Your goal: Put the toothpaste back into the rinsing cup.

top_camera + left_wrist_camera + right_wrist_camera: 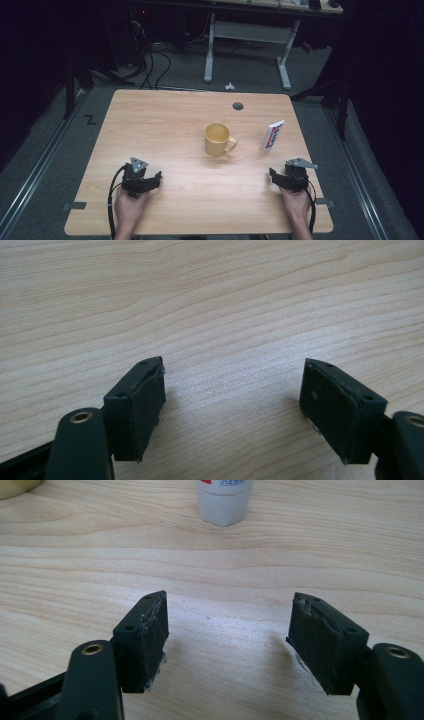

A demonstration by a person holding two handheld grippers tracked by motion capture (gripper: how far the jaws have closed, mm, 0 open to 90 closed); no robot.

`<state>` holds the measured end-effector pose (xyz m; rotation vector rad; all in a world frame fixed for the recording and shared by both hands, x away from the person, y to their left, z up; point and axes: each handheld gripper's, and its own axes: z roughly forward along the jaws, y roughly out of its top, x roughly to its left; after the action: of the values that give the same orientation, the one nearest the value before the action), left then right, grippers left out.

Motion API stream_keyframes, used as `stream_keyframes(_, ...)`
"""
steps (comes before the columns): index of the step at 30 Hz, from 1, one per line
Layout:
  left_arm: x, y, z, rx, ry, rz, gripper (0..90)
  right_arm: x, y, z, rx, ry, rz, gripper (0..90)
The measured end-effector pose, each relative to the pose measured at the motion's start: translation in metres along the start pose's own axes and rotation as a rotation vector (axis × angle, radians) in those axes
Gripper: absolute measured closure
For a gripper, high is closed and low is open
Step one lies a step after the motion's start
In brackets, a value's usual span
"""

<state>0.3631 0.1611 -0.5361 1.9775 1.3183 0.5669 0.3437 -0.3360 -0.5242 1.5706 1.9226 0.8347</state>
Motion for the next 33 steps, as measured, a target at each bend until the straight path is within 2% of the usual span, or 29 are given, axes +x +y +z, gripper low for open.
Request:
stream_keyframes(14, 0.0, 0.0, 0.0, 0.0, 0.0, 0.0, 26.6, 0.011, 0.0, -0.015, -0.049, 0.039, -0.014, 33.0)
stream_keyframes(33, 0.0, 0.0, 0.0, 0.0, 0.0, 0.0, 26.5, 0.025, 0.006, -0.018, -0.065, 0.061, -0.01, 33.1)
